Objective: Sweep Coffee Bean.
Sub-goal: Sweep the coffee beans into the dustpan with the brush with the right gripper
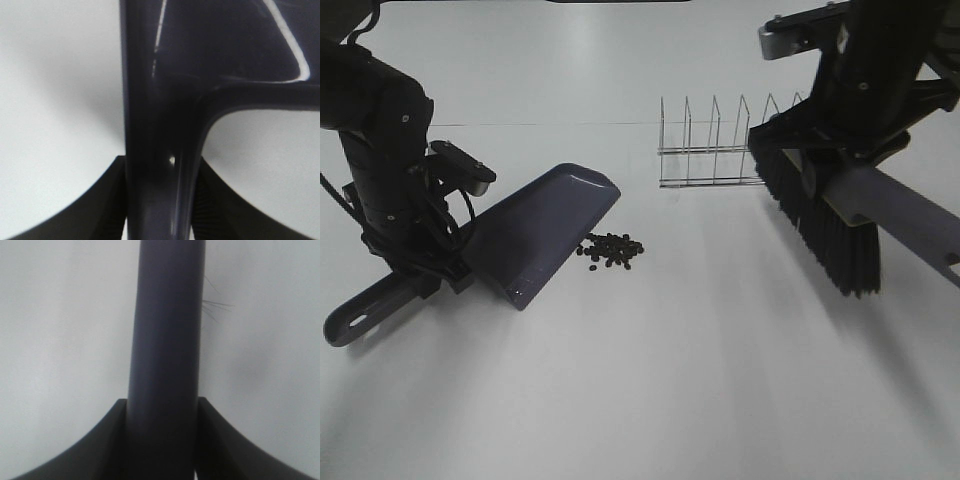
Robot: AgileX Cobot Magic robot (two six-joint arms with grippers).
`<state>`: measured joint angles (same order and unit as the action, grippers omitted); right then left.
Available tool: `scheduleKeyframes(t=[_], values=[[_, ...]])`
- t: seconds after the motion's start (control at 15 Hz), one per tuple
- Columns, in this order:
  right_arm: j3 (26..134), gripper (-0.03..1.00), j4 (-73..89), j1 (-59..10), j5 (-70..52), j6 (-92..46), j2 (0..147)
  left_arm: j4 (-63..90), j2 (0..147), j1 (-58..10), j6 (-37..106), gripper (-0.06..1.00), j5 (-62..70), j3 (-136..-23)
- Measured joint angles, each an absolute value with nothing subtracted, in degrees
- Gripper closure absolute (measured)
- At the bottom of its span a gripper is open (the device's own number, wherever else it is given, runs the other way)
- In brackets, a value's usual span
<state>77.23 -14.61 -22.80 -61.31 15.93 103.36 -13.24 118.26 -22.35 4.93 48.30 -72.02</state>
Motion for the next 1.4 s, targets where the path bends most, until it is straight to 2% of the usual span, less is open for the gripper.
scheduleKeyframes(t=[0.6, 0.87, 1.4], values=[[95.7, 0.62, -15.6, -32.8, -65.4, 16.0, 123.6, -11.7, 118.4, -22.7, 4.2, 0.63, 49.8, -72.1], [99.5, 0.62, -15.1, -34.5, -65.2, 15.9, 127.5, -11.1, 120.6, -22.7, 4.3, 0.63, 51.1, -72.1], [100.4, 0.63, 1.1, -34.5, -52.4, 13.5, 130.2, -4.0, 121.3, -22.7, 7.6, 0.63, 53.7, -72.8]])
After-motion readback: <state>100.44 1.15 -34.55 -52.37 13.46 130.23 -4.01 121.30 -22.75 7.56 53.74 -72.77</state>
